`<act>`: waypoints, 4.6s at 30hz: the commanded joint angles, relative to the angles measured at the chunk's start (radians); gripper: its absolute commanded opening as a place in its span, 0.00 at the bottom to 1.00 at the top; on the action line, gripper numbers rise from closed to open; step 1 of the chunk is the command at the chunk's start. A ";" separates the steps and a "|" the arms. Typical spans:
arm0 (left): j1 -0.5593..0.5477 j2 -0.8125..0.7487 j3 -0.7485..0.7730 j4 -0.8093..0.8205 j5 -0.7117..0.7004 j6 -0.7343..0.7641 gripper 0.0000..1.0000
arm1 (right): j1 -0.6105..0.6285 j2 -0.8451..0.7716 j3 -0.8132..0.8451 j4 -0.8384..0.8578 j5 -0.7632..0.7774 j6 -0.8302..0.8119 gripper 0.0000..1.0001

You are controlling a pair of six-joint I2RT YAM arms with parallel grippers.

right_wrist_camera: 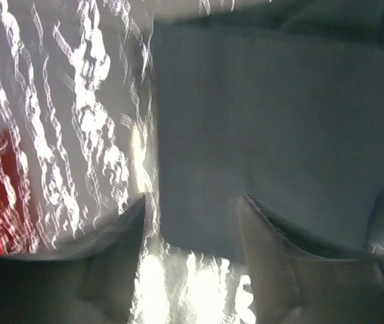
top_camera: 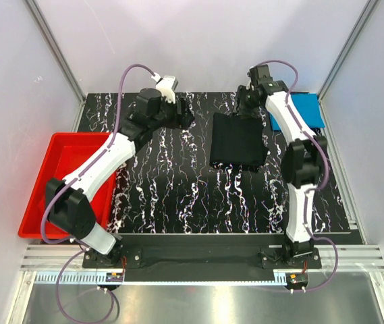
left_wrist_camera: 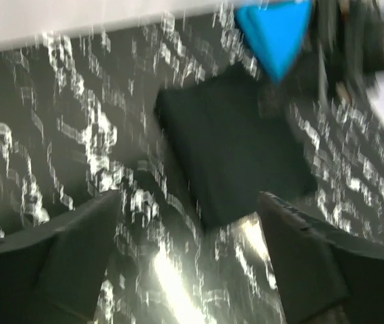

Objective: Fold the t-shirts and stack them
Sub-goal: Fold the tshirt

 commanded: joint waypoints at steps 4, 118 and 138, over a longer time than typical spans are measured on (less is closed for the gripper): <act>0.007 -0.191 -0.107 -0.229 0.092 0.030 0.71 | 0.018 0.250 0.244 -0.071 0.113 0.150 0.25; -0.146 0.230 0.206 -0.475 -0.237 -0.133 0.00 | -0.243 -0.482 -0.864 0.323 -0.307 0.159 0.00; -0.051 0.514 0.379 -0.436 -0.256 -0.139 0.00 | -0.221 -0.163 -0.645 0.389 -0.261 0.130 0.05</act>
